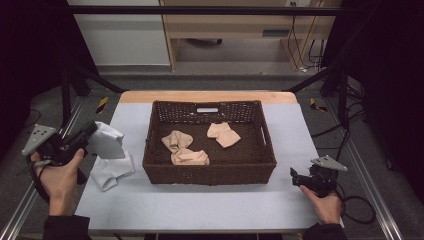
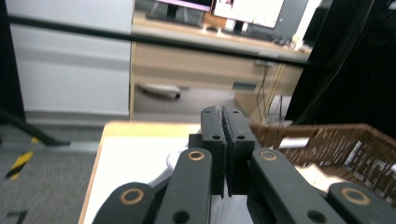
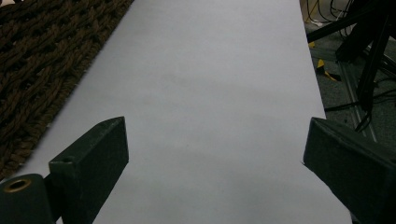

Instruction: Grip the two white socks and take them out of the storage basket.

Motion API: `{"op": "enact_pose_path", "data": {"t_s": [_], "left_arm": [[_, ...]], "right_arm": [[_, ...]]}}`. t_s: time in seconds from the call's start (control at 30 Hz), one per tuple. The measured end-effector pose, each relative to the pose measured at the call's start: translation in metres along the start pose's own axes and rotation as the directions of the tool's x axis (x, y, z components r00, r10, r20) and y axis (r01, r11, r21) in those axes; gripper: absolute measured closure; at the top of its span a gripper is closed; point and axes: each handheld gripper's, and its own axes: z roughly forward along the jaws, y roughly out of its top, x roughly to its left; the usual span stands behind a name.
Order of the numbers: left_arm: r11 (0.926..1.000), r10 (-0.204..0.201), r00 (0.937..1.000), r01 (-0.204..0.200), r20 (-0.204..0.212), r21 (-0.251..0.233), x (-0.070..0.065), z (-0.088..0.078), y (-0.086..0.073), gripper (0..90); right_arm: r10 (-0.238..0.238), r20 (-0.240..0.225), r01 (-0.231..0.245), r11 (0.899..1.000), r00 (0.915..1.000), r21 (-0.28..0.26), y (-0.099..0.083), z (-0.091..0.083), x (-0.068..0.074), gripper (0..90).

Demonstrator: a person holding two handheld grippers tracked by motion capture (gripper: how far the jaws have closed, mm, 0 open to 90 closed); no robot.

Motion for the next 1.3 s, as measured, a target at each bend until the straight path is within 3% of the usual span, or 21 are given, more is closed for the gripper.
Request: {"op": "enact_pose_path", "data": {"t_s": [0.17, 0.3, 0.57, 0.67, 0.87, 0.97, 1.13, 1.3], "left_arm": [[0.9969, -0.003, 0.9996, 0.005, -0.029, 0.078, 0.008, 0.012, -0.030, 87.9], [0.9866, 0.026, 0.9983, -0.018, -0.051, 0.162, 0.010, 0.024, -0.047, 87.8], [0.9634, 0.039, 0.9982, -0.025, -0.046, 0.267, 0.008, 0.047, -0.078, 86.6], [0.9494, 0.071, 0.9966, -0.055, -0.042, 0.309, 0.007, 0.056, -0.090, 84.4], [0.9366, 0.117, 0.9926, -0.101, -0.031, 0.336, 0.005, 0.065, -0.100, 75.3], [0.9419, 0.111, 0.9933, -0.094, -0.034, 0.323, 0.004, 0.065, -0.100, 65.3], [0.9643, 0.066, 0.9970, -0.053, -0.040, 0.259, 0.003, 0.054, -0.092, 45.8], [0.9677, 0.072, 0.9964, -0.059, -0.046, 0.245, 0.005, 0.036, -0.086, 35.8]], "right_arm": [[-0.002, 0.001, 0.002, 1.000, 1.0000, 0.002, 0.000, 0.000, 0.000, 6.9], [-0.004, 0.000, 0.004, 1.000, 1.0000, 0.006, 0.000, 0.000, 0.000, 7.0], [-0.012, 0.003, 0.011, 1.000, 0.9999, 0.004, 0.000, 0.001, 0.001, 7.0], [-0.013, 0.005, 0.013, 1.000, 0.9999, 0.004, 0.000, 0.001, 0.001, 7.0], [-0.018, 0.009, 0.018, 1.000, 0.9998, 0.009, 0.000, 0.002, 0.001, 7.0], [-0.019, 0.010, 0.019, 1.000, 0.9998, 0.015, 0.000, 0.003, 0.001, 7.0], [-0.021, 0.010, 0.021, 1.000, 0.9997, 0.008, 0.000, 0.002, 0.000, 6.8], [-0.008, 0.010, 0.008, 1.000, 0.9999, 0.003, 0.000, 0.001, -0.001, 6.5]]}}
